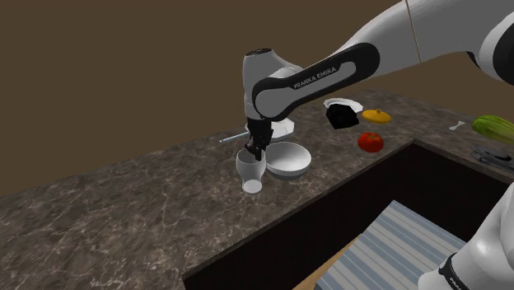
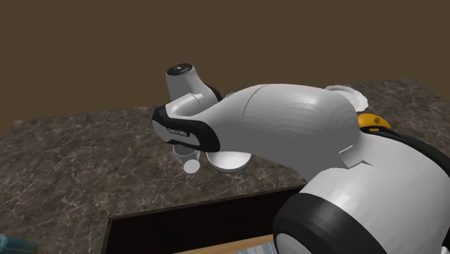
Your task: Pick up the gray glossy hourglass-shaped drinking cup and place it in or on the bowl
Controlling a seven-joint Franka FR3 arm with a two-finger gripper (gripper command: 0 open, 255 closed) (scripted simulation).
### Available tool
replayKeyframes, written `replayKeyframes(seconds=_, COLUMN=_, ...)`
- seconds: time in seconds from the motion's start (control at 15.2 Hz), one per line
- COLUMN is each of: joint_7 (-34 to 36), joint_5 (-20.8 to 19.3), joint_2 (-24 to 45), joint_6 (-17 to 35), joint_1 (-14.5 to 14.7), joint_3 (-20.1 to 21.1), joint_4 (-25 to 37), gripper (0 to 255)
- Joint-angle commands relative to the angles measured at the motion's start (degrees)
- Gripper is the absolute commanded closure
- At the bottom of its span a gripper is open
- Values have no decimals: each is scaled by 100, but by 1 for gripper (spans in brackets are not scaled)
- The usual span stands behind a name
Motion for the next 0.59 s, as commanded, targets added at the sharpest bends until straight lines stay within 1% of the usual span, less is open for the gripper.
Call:
replayKeyframes(seconds=0.0, joint_7=-14, joint_5=24, joint_2=-67, joint_6=-125, joint_1=-1, joint_3=10, joint_4=60, gripper=255)
replayKeyframes(seconds=0.53, joint_7=-87, joint_5=104, joint_2=-267, joint_6=-676, joint_1=-10, joint_3=32, joint_4=421, gripper=255)
